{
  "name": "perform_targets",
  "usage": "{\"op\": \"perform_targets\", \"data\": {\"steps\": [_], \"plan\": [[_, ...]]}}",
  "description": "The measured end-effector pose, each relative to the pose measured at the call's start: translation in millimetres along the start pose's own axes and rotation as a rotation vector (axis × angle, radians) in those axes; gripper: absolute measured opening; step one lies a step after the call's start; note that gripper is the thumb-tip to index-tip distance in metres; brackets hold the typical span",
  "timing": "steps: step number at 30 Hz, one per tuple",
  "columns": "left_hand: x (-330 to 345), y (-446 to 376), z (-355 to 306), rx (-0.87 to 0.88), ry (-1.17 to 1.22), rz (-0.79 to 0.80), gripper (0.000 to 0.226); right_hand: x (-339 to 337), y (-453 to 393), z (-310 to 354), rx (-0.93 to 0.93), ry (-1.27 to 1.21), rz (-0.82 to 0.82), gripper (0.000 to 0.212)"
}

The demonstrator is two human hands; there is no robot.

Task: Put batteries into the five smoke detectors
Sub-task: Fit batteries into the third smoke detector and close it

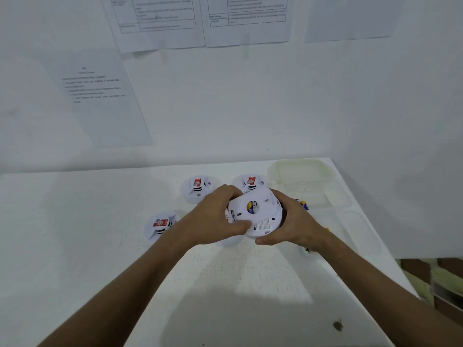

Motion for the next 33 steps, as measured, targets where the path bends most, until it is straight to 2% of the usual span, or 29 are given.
{"op": "perform_targets", "data": {"steps": [5,7,10,13,16,21,26,30,33], "plan": [[-2,0,3,-0.053,0.095,-0.052,0.054,-3,3,1,-0.004,-0.019,-0.009,0.101],[-1,1,6,-0.085,0.222,-0.090,0.047,-5,7,0,-0.008,-0.018,-0.006,0.100],[-4,6,9,-0.163,0.479,-0.240,0.032,-13,15,-1,-0.014,-0.017,-0.039,0.097],[-1,18,17,-0.237,0.663,-0.311,0.031,-27,26,-2,-0.025,0.005,-0.077,0.093],[9,31,26,-0.310,0.750,-0.318,0.031,-44,36,-4,-0.026,0.025,-0.121,0.095],[34,47,33,-0.322,0.721,-0.218,0.027,-57,51,-8,-0.002,0.031,-0.125,0.097],[59,60,29,-0.364,0.563,-0.032,0.023,-52,54,-8,-0.016,0.063,-0.102,0.094],[69,70,36,-0.386,0.338,0.060,0.017,-47,55,-7,-0.007,0.052,-0.079,0.097],[70,75,42,-0.347,0.061,0.116,0.027,-45,56,-4,-0.007,0.045,-0.067,0.095]]}}
Point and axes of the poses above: each hand's wrist, its own y-axis away from the middle knuckle, its own x-axis out of the palm, z = x × y, the point moved 3 cm from there along -y, towards the middle knuckle, and after that the axes turned 11 degrees about x, right-handed, at the moved point
